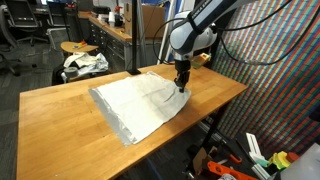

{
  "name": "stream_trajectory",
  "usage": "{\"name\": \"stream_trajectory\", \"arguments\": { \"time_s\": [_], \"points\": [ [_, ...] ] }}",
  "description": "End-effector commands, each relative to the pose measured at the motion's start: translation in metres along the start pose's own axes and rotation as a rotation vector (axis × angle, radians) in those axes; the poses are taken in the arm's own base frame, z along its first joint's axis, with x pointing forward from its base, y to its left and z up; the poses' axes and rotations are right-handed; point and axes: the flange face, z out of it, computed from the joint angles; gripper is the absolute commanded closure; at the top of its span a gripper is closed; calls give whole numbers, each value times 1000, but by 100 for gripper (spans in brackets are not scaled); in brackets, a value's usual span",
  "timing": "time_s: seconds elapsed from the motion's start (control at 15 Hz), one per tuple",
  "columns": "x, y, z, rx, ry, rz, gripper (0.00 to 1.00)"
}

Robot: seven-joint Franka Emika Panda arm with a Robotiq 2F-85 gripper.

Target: Fold the white towel from right to left

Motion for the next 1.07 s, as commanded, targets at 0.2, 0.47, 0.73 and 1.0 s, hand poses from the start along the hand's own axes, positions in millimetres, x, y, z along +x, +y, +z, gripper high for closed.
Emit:
{"name": "stream_trajectory", "arguments": {
  "time_s": [0.2,0.47,0.73,1.0],
  "points": [
    [-5,-78,-40,-106,49,-58,98],
    [-8,-135,-43,-172,79,-115,98],
    [-16,-185,-44,-223,138,-153,98],
    [-22,-224,-44,-272,207,-170,98]
  ]
}}
